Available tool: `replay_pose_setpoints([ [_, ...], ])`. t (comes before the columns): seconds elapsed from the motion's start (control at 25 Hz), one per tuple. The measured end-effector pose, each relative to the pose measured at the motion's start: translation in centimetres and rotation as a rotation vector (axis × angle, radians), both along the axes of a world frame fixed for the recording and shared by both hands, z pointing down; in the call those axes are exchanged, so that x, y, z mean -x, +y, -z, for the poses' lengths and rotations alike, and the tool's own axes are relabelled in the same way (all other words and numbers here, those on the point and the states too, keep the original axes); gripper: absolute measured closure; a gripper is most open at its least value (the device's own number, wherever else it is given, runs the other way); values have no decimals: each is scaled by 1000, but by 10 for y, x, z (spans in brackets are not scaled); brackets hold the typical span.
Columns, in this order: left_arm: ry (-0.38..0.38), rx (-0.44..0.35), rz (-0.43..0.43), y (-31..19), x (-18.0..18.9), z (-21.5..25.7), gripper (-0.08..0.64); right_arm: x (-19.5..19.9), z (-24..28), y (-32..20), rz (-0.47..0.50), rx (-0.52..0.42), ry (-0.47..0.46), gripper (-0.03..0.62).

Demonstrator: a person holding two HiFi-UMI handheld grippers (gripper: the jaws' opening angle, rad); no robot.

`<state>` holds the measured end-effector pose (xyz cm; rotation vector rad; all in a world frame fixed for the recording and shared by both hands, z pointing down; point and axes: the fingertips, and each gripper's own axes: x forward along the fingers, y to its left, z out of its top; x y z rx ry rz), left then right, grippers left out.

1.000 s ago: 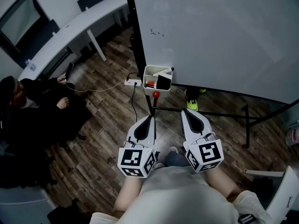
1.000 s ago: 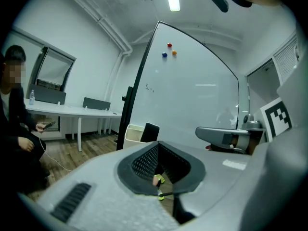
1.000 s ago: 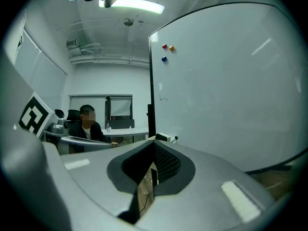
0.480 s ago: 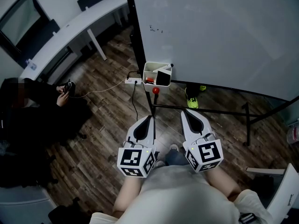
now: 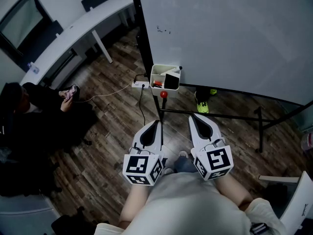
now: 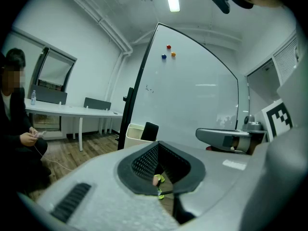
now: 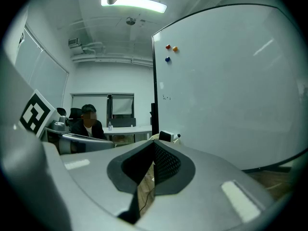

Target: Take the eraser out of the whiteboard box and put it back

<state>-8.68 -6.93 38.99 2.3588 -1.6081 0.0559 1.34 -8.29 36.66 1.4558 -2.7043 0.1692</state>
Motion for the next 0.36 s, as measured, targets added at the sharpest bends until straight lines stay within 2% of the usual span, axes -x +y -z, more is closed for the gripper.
replay_pose_setpoints([
  [0.36, -7, 2, 2, 0, 0, -1, 555, 7, 1, 3, 35, -1, -1, 589],
])
